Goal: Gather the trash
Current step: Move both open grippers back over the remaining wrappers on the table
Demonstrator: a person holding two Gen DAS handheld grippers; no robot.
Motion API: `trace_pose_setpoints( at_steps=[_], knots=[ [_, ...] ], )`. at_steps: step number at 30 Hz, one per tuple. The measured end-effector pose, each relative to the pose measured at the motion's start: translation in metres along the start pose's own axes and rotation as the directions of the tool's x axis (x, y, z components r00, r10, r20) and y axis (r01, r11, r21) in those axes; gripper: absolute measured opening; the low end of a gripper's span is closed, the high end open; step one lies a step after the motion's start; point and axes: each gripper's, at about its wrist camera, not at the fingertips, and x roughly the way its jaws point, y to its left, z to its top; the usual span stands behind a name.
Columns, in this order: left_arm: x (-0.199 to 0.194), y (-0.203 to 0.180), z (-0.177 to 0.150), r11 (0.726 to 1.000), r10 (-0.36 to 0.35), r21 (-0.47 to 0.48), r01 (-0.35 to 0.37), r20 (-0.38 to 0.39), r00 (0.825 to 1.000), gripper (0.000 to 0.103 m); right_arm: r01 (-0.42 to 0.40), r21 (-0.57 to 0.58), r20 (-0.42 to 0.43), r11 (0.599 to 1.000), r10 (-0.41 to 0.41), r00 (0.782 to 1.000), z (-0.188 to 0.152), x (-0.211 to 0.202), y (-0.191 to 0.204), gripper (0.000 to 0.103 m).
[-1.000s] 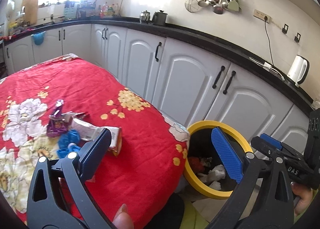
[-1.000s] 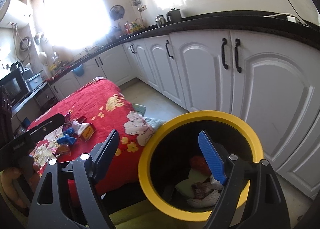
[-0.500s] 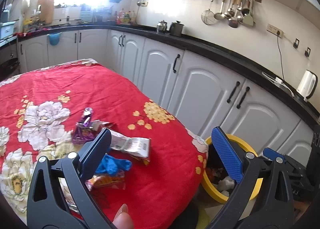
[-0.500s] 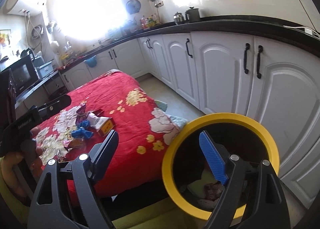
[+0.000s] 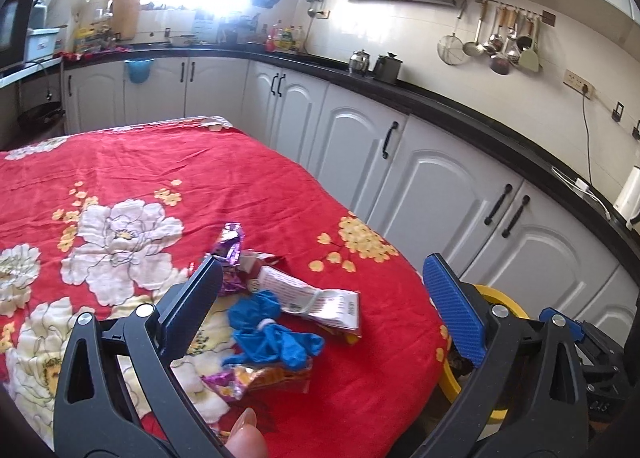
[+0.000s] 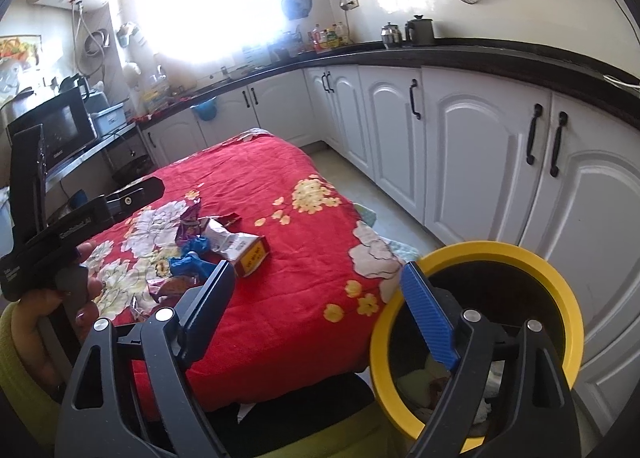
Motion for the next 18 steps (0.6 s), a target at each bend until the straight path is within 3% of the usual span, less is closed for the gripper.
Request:
trace_pose_setpoints(
  at_steps=[18],
  knots=[
    [0.018,0.053,0.002,0.995,0.085,-0.055,-0.087,-0.038,0.996,0.092,-0.069,-0.128,-0.091,0.989,0.058,0.994,0.021,0.067,0.047,0.083]
  ],
)
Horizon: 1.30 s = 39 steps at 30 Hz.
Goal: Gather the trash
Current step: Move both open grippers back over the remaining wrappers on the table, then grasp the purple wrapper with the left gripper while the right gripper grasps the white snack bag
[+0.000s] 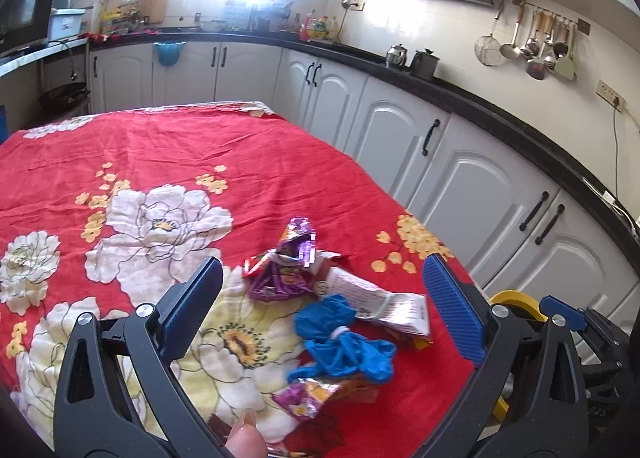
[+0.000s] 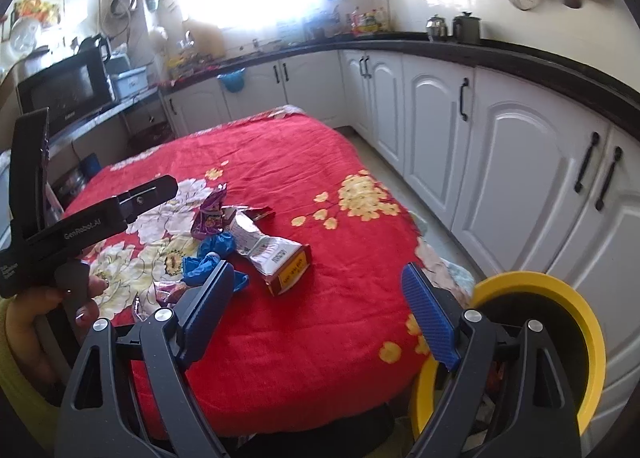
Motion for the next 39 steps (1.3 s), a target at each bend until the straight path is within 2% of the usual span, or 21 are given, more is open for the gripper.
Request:
trace_pose_setpoints(
  at_steps=[11,18,23,30,36,38,39],
  knots=[
    [0.022,0.023,0.000,1.000,0.022,-0.016,-0.023,-0.054,0.998,0.092,-0.026,-0.149,-0.108,0.988,0.010,0.994,0.016,0.064,0.022,0.083],
    [0.039,0.025,0.003,1.000,0.019,0.001,-0.019,-0.095,0.995,0.076,-0.088,-0.198,-0.204,0.976,0.047,0.978,0.016,0.106,0.028,0.083],
    [0.057,0.025,0.005,1.000,0.006,0.010,-0.005,-0.146,0.989,0.071,-0.114,-0.200,-0.239,0.973,0.065,0.969,0.013,0.125,0.030,0.082],
    [0.075,0.020,0.005,0.999,0.011,0.034,-0.005,-0.176,0.984,0.068,-0.141,-0.189,-0.255,0.972,0.090,0.963,0.005,0.134,0.031,0.062],
    [0.086,0.017,0.003,0.999,0.012,0.046,-0.003,-0.202,0.979,0.050,-0.141,-0.187,-0.243,0.972,0.093,0.966,0.001,0.130,0.031,0.059],
    [0.088,0.017,0.003,0.999,0.009,0.044,0.000,-0.208,0.978,0.042,-0.137,-0.183,-0.240,0.974,0.092,0.967,0.000,0.128,0.030,0.059],
    [0.088,0.017,0.002,0.999,0.008,0.043,0.001,-0.210,0.978,0.035,-0.135,-0.176,-0.237,0.975,0.091,0.967,-0.001,0.127,0.029,0.059]
  ],
)
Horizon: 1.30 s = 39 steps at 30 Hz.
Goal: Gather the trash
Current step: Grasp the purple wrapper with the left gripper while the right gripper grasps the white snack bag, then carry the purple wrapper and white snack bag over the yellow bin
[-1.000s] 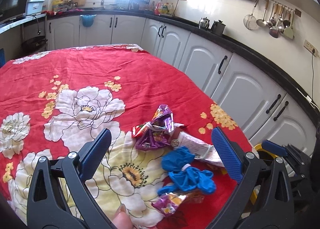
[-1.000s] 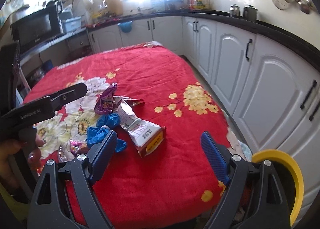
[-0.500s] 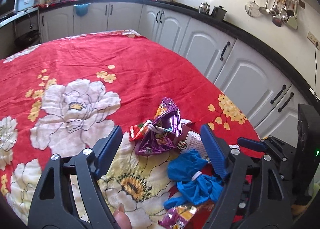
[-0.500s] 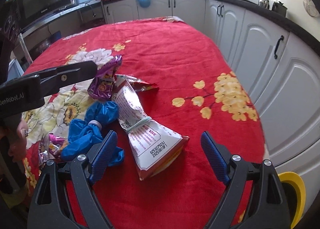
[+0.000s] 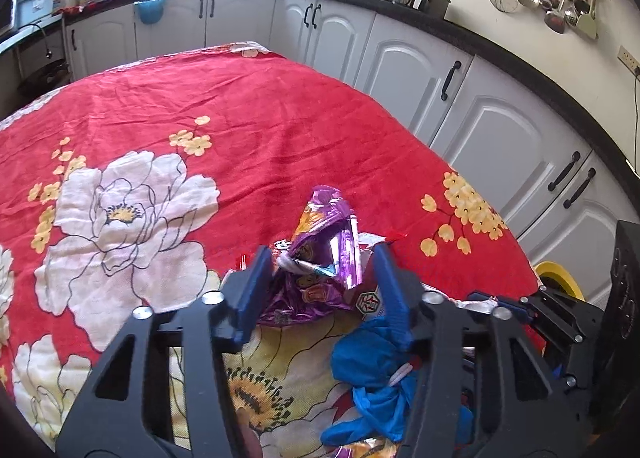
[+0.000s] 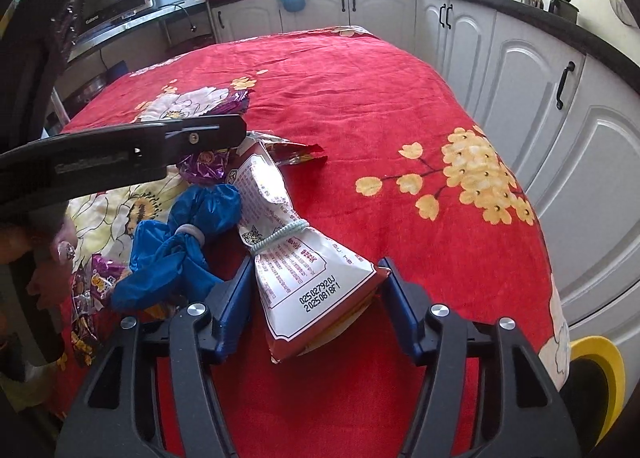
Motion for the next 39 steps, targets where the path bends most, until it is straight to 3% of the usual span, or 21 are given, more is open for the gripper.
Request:
trace_pose_setpoints(
  at_steps=[15,39],
  knots=[
    [-0.016,-0.002,-0.008,1.000,-0.019,0.018,0.018,0.028,0.999,0.022,-0.024,0.167,0.061,0.986,0.014,0.998,-0.023,-0.027,-0.014,0.058],
    [-0.077,-0.037,-0.009,0.994,-0.079,0.084,0.067,0.143,0.987,0.021,0.025,0.260,0.190,0.965,-0.076,0.979,-0.047,-0.104,-0.035,0.058]
  ],
)
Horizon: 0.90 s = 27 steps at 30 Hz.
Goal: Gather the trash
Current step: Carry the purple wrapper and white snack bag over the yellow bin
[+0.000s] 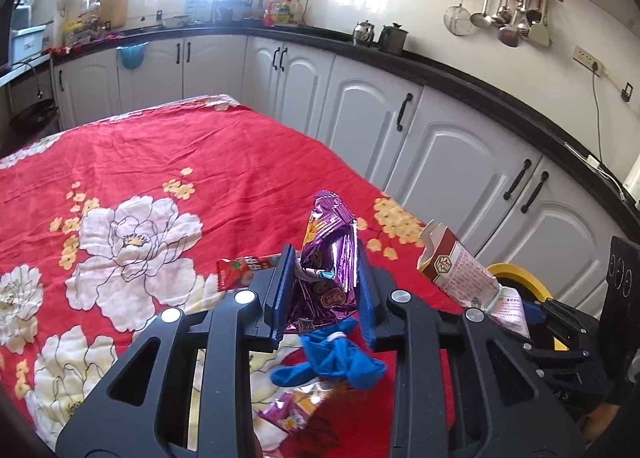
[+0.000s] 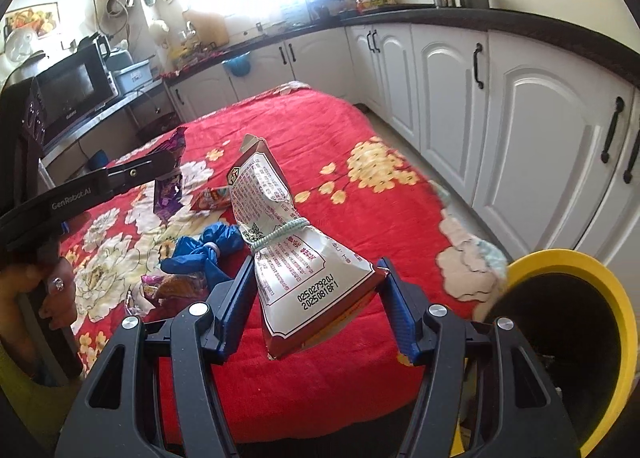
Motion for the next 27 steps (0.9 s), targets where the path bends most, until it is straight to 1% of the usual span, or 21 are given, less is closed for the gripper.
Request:
trace_pose_setpoints(
  at_steps=[8,9,10,13,21,27],
  knots=[
    [-0.011,-0.023,0.000,0.999,-0.037,0.034,0.036,0.017,0.999,0.021,0.030,0.021,0.030,0.999,-0.031,0.999,-0.002,-0.023,-0.010,0.058],
    [-0.012,-0.026,0.000,0.998,-0.042,0.039,0.042,0.020,0.999,0.021,0.033,0.023,0.033,0.999,-0.034,0.999,-0.002,-0.025,-0.011,0.057],
    [-0.013,-0.029,0.000,0.998,-0.046,0.043,0.045,0.022,0.999,0.021,0.036,0.026,0.037,0.999,-0.037,0.999,-0.002,-0.028,-0.013,0.055],
    [-0.015,-0.037,-0.002,0.997,-0.056,0.059,0.055,0.025,0.998,0.021,0.045,0.031,0.046,0.999,-0.046,0.998,-0.003,-0.035,-0.017,0.055],
    [-0.014,-0.059,-0.006,0.992,-0.091,0.089,0.090,0.012,0.996,0.021,0.065,0.050,0.077,0.997,-0.069,0.995,-0.004,-0.052,-0.029,0.055],
    [-0.012,-0.076,-0.009,0.987,-0.114,0.112,0.113,0.006,0.993,0.021,0.096,0.066,0.086,0.993,-0.101,0.991,-0.008,-0.066,-0.044,0.055]
  ],
)
